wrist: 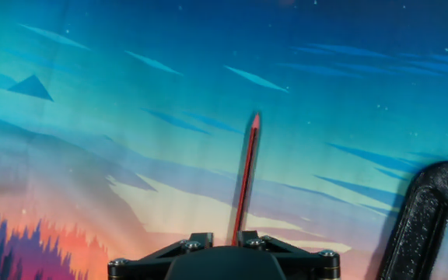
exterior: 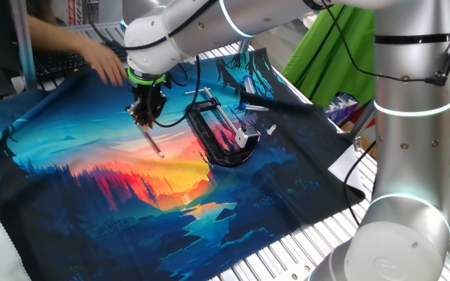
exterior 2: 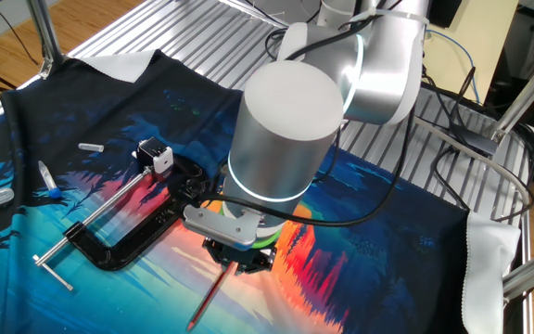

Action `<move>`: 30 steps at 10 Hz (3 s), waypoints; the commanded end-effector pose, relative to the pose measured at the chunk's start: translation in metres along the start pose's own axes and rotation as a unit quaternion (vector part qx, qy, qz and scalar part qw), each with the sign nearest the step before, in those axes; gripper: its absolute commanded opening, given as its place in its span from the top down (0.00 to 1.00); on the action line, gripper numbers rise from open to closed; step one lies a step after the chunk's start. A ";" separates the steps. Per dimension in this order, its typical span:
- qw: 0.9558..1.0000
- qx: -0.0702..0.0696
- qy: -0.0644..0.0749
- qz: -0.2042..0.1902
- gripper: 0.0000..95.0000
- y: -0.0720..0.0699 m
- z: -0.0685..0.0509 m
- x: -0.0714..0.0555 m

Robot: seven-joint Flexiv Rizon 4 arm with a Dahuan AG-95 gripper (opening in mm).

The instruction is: Insert the pencil into the pencil sharpener

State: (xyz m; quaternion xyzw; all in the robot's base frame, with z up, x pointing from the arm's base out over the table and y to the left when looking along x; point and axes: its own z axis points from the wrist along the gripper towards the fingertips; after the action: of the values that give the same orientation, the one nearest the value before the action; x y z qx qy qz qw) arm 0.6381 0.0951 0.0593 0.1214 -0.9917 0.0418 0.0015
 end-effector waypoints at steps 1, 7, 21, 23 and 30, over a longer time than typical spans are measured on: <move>1.000 0.003 -0.003 0.000 0.80 0.001 0.006 -0.004; 1.000 -0.001 -0.003 0.027 0.80 -0.009 0.024 -0.014; 0.993 -0.035 -0.002 0.110 0.80 -0.019 0.052 -0.001; 0.993 -0.035 -0.003 0.111 0.80 -0.019 0.055 -0.001; 0.993 -0.034 -0.005 0.110 1.00 -0.018 0.059 0.002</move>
State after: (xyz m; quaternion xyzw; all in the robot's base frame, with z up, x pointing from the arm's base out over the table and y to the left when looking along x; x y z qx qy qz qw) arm 0.6413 0.0729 0.0019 0.0118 -0.9999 0.0068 -0.0036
